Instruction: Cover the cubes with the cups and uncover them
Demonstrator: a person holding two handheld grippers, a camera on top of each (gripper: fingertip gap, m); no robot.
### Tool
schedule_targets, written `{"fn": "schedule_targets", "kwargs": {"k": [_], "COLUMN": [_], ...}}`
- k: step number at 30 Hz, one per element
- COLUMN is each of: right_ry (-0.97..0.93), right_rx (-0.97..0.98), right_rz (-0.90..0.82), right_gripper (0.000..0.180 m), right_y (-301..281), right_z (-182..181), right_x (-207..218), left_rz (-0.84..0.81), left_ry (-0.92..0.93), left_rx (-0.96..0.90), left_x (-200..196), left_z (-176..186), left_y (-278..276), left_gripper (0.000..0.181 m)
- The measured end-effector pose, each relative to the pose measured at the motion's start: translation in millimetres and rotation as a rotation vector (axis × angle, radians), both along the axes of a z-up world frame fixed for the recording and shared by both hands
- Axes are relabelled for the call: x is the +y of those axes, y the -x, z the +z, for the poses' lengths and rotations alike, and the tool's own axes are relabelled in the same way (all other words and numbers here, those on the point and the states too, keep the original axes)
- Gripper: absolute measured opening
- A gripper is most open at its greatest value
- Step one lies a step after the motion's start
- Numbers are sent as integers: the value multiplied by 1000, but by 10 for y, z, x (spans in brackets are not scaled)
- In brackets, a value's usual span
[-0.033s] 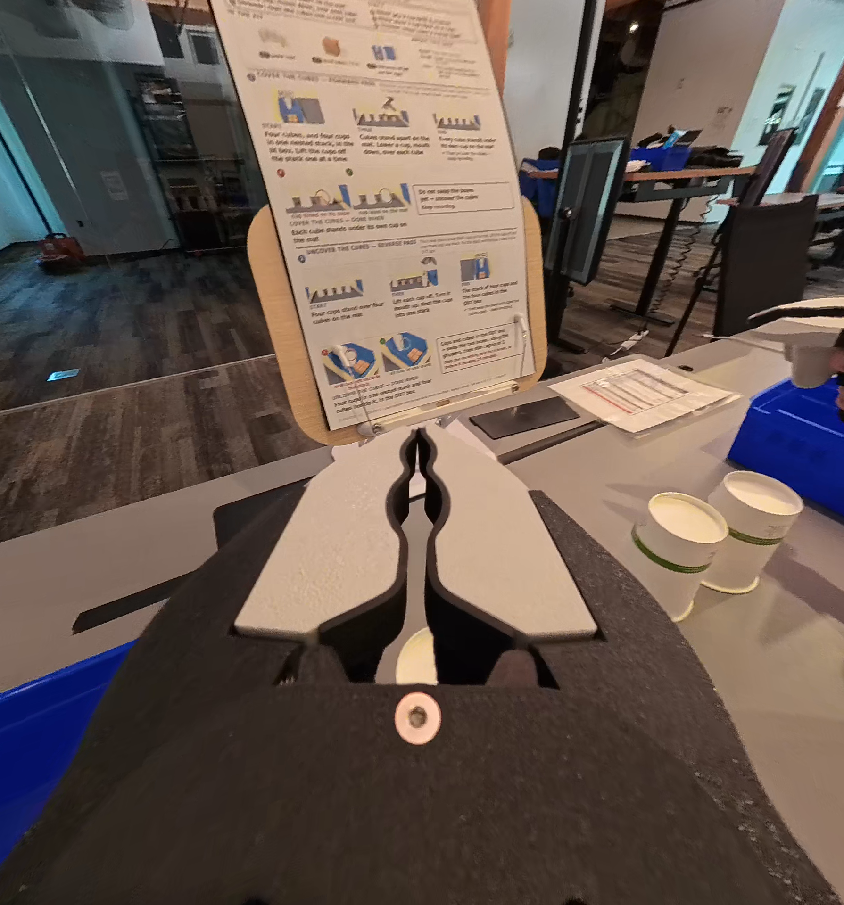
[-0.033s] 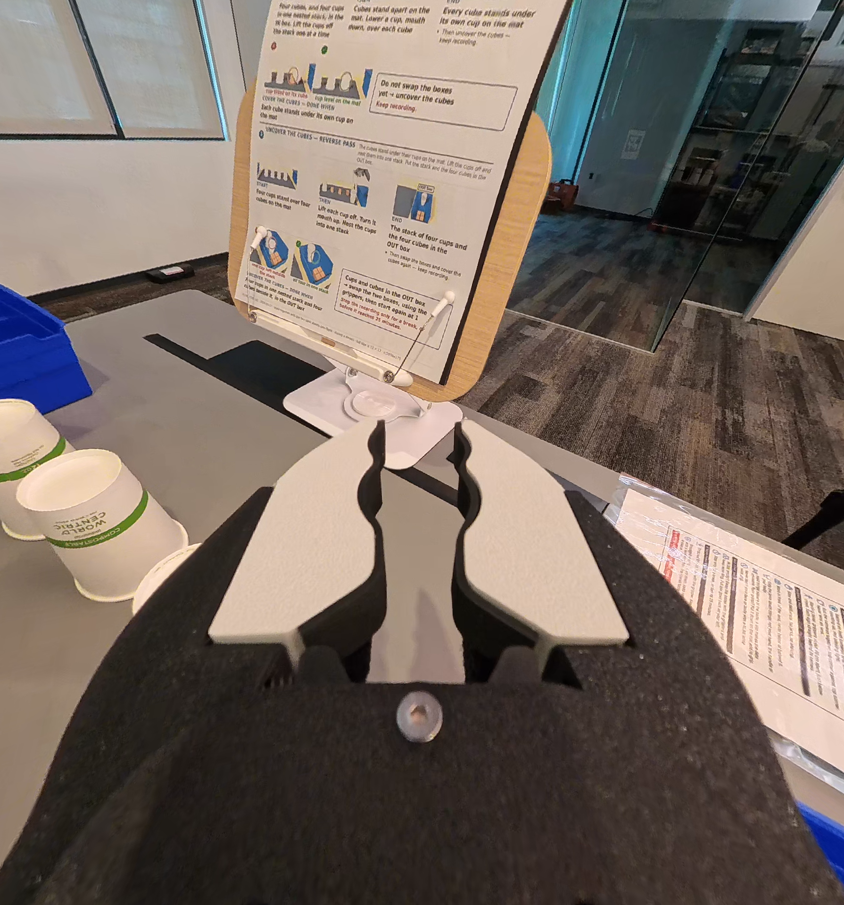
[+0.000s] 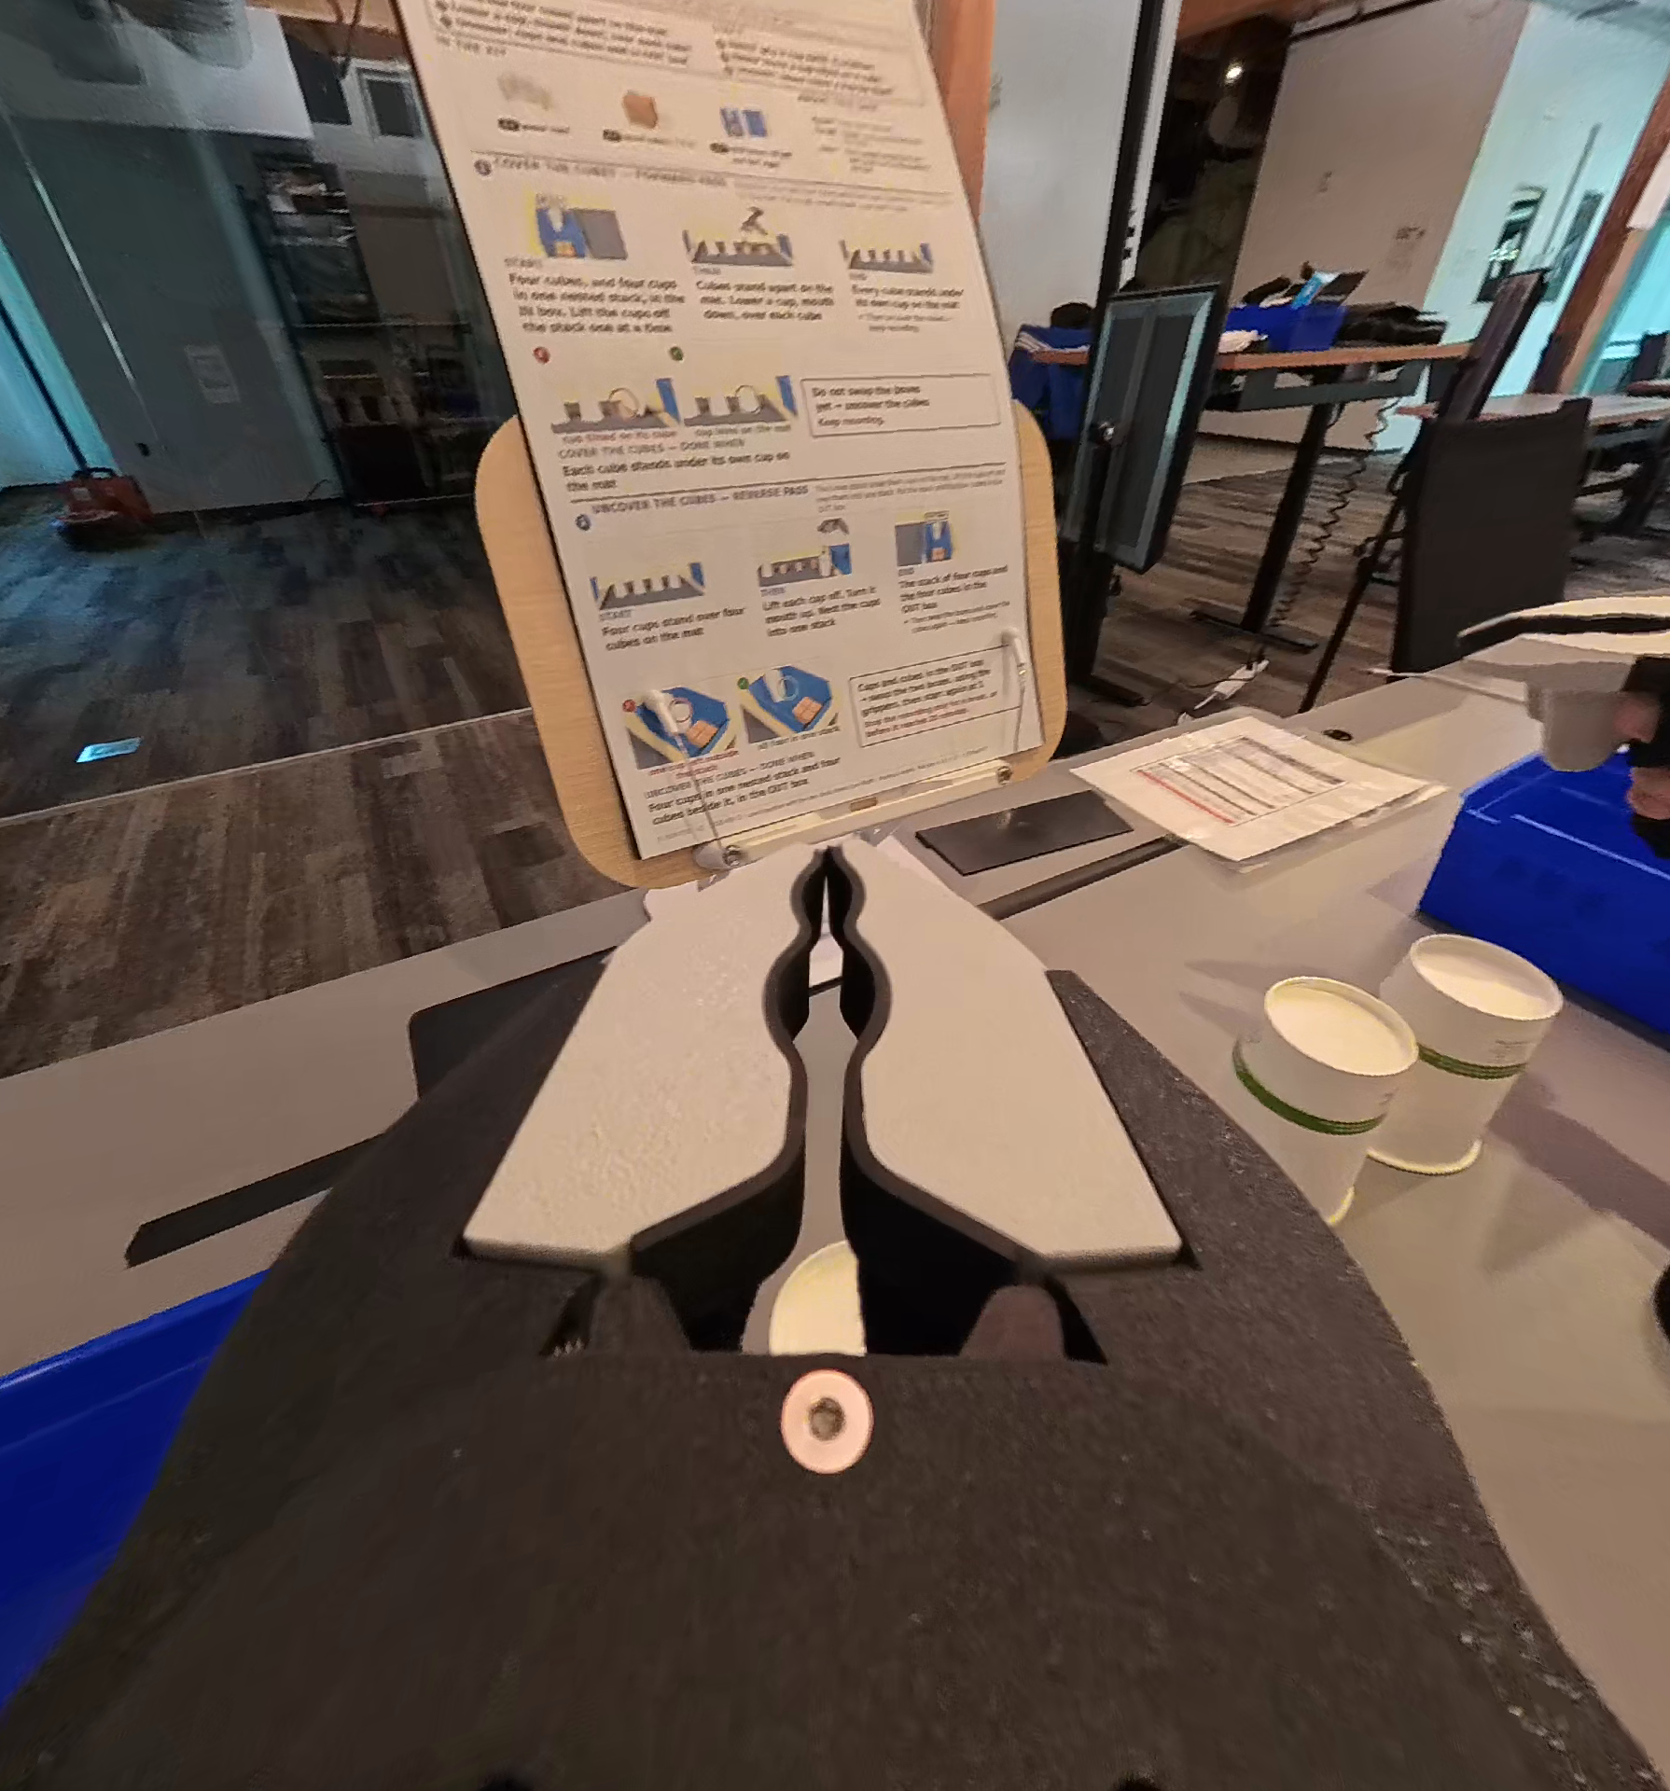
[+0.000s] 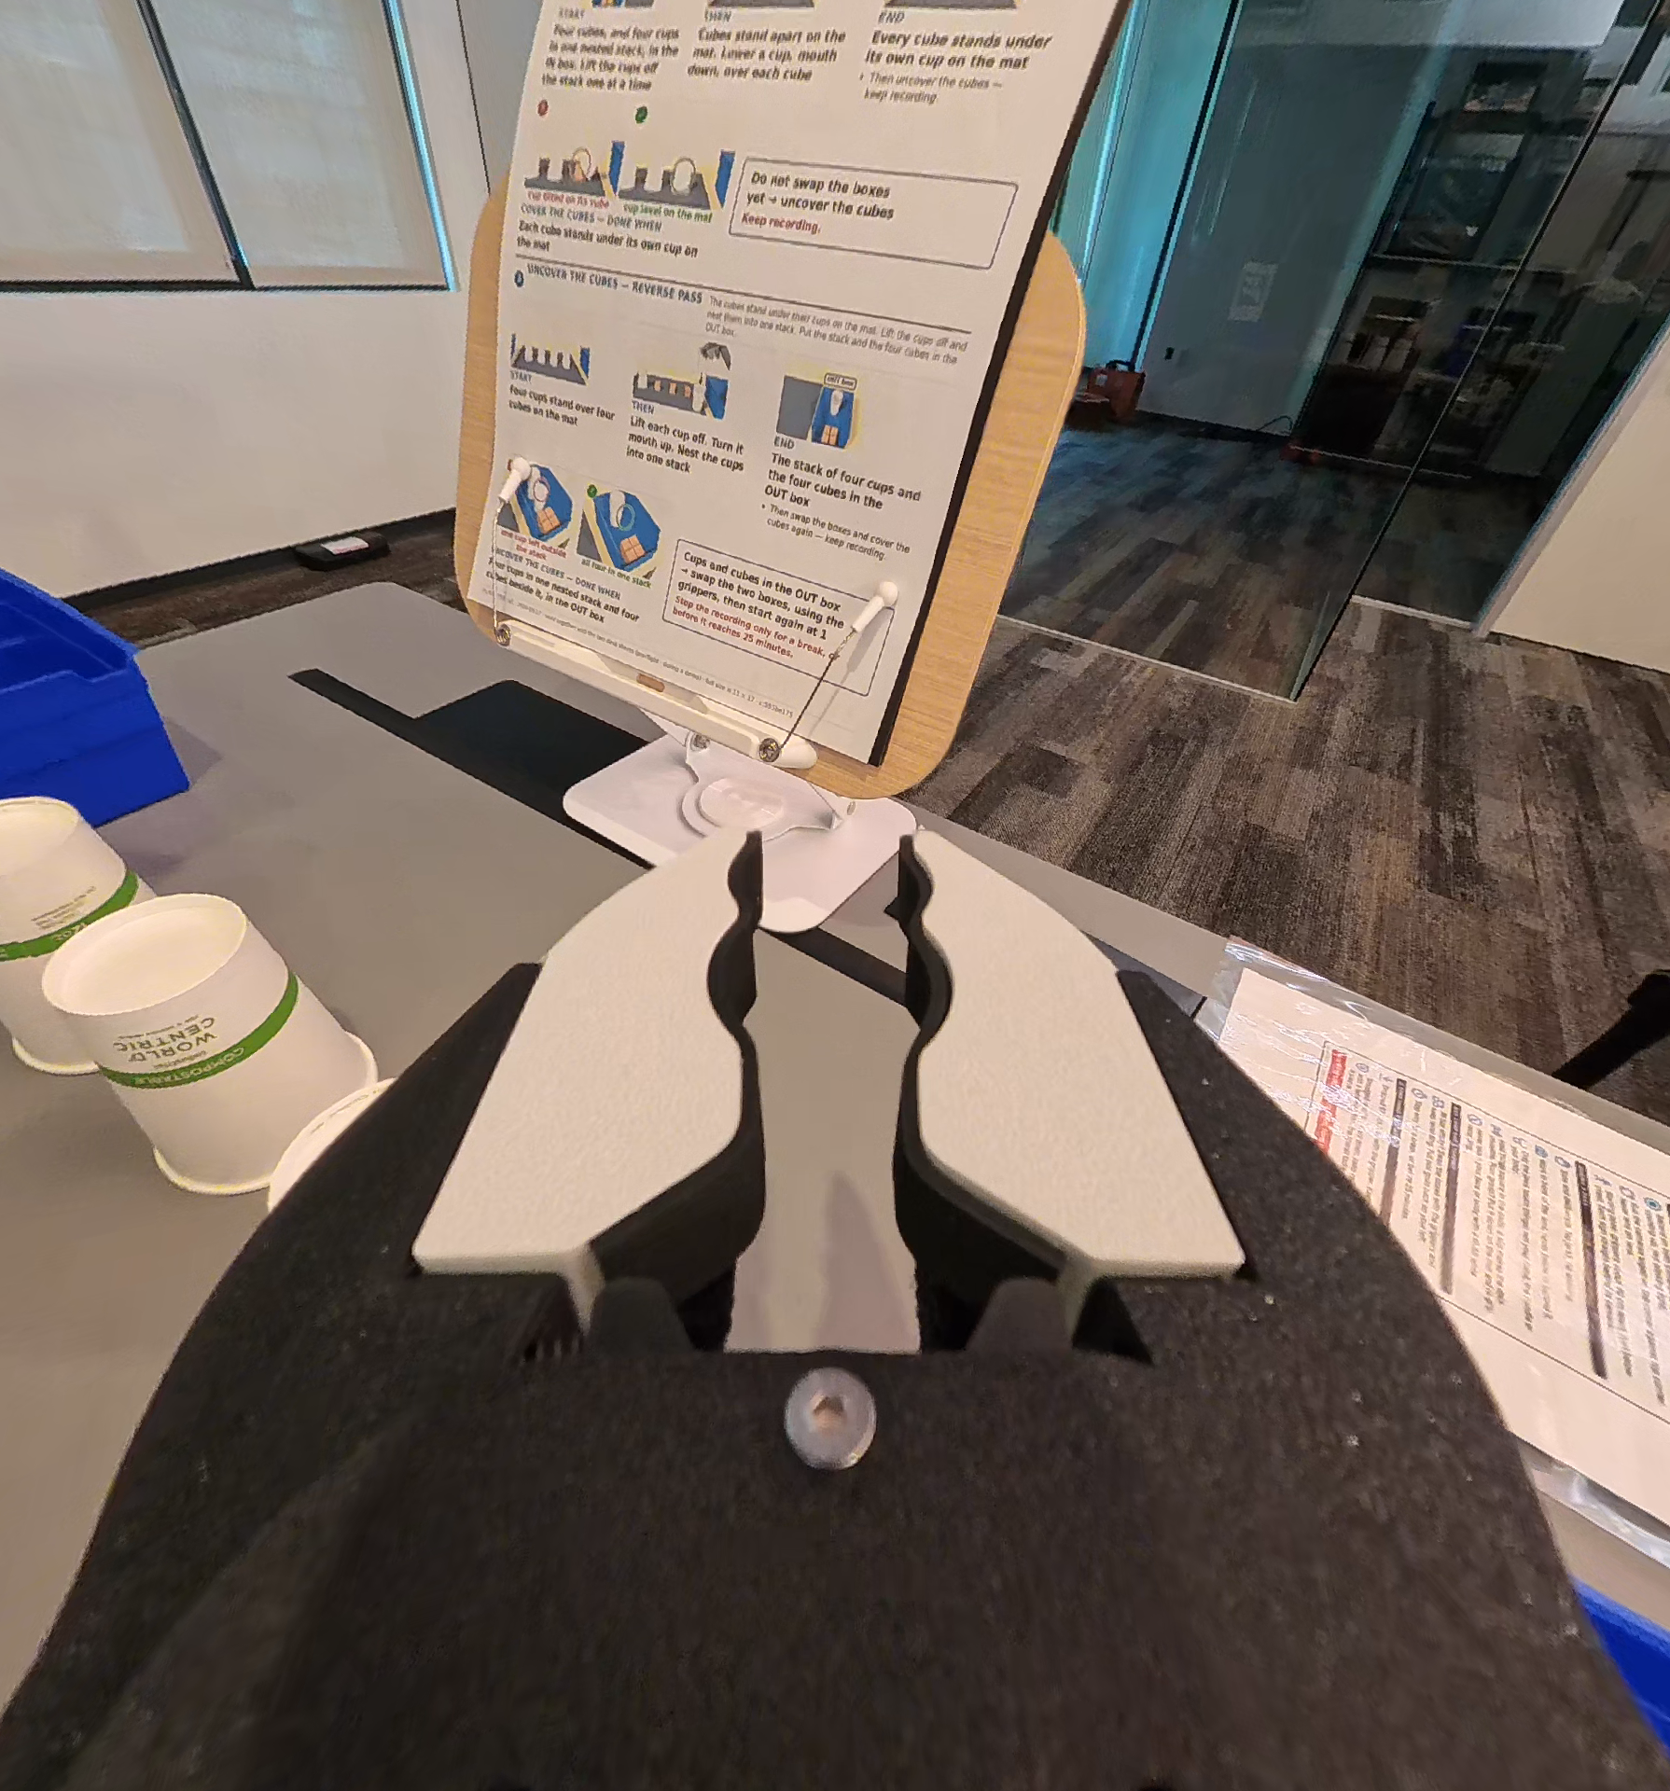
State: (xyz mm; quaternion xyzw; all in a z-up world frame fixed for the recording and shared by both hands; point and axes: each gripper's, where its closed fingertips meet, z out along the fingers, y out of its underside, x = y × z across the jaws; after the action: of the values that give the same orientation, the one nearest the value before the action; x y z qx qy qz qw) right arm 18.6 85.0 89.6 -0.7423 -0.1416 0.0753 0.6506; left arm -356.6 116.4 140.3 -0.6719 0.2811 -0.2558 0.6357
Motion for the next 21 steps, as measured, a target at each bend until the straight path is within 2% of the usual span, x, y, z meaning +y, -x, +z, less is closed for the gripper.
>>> {"fn": "schedule_targets", "kwargs": {"k": [8, 17, 21], "right_ry": [9, 64, 115], "right_rx": [27, -64, -138], "right_rz": [19, 62, 102], "right_gripper": [26, 26, 26], "right_y": [-39, 95, 226], "right_z": [4, -62, -98], "right_x": [-46, -83, -159], "left_rz": [5, -73, -100], "left_ry": [37, 78, 112], "left_rx": [30, 42, 37], "left_x": [-83, -273, -275], "left_z": [-72, -699, -776], "left_y": [-29, -97, -126], "left_gripper": [0, 0, 0]}}
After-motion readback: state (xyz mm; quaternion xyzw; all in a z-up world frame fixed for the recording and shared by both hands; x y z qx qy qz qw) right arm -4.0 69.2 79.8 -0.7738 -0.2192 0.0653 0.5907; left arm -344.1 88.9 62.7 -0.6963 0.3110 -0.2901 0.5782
